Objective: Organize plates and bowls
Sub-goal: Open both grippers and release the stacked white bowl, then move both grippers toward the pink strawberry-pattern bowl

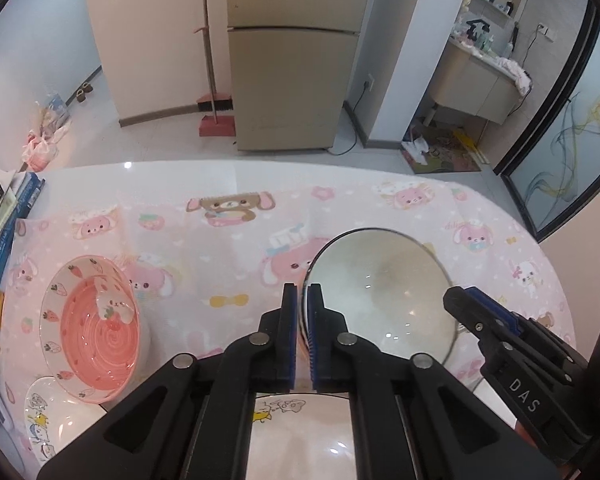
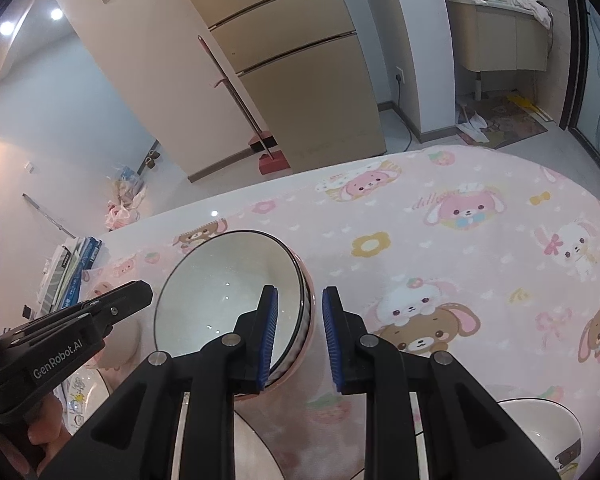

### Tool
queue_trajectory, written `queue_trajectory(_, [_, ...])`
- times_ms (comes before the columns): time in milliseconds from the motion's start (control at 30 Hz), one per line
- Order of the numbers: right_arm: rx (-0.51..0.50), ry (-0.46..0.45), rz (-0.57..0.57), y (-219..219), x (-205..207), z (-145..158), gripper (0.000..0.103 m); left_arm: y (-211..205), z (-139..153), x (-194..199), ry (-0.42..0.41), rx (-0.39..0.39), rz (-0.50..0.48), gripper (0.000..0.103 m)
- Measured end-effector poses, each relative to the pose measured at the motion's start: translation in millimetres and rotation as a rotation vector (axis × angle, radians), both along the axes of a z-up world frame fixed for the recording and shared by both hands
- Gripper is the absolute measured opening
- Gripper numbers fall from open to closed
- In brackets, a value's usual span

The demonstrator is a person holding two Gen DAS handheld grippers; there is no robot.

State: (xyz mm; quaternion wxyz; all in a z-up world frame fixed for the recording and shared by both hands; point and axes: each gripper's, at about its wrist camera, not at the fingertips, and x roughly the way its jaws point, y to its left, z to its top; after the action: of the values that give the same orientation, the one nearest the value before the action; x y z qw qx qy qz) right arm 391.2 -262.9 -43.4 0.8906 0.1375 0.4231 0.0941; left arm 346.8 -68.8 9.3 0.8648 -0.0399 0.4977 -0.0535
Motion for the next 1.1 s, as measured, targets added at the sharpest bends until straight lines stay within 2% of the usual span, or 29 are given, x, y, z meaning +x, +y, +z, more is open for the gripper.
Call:
queue_trajectory(33, [-0.012, -0.013, -0.003, 0, -3, 4, 0.024, 0, 4, -2, -0.007, -0.002, -0.001, 0.007])
queue_trajectory(67, [-0.024, -0.030, -0.009, -1, -7, 11, 0.024, -1, 9, -4, -0.017, 0.009, 0.004, 0.013])
queue_trajectory(167, [-0.028, -0.076, -0.007, -6, -16, 30, 0.024, -4, 32, -15, -0.095, 0.035, 0.019, 0.049])
queue_trajectory(267, [-0.012, -0.128, -0.021, -12, -28, 51, 0.026, -5, 57, -30, -0.174, 0.019, 0.004, 0.061])
queue_trajectory(300, [-0.009, -0.151, -0.027, -14, -34, 59, 0.030, -4, 64, -35, -0.200, 0.021, 0.006, 0.070])
queue_trajectory(367, [-0.018, -0.203, -0.033, -16, -45, 74, 0.053, -4, 80, -47, -0.272, 0.024, 0.007, 0.084])
queue_trajectory(400, [-0.029, -0.241, -0.028, -15, -52, 83, 0.057, -3, 86, -52, -0.304, 0.021, 0.006, 0.090])
queue_trajectory(467, [-0.055, -0.311, -0.013, -14, -66, 99, 0.073, -1, 98, -62, -0.366, 0.007, 0.004, 0.096])
queue_trajectory(500, [-0.065, -0.334, -0.017, -13, -71, 104, 0.074, 0, 101, -64, -0.385, -0.001, 0.004, 0.099])
queue_trajectory(667, [-0.039, -0.423, -0.054, -21, -93, 126, 0.087, 7, 120, -79, -0.445, -0.022, 0.020, 0.100])
queue_trajectory(833, [-0.013, -0.456, -0.054, -28, -108, 142, 0.087, 7, 149, -100, -0.516, 0.015, 0.026, 0.100])
queue_trajectory(967, [-0.028, -0.497, -0.044, -26, -124, 154, 0.087, 7, 175, -112, -0.560, 0.045, 0.035, 0.100])
queue_trajectory(1100, [-0.001, -0.518, -0.062, -23, -138, 164, 0.087, 13, 188, -139, -0.611, 0.078, -0.062, 0.100])
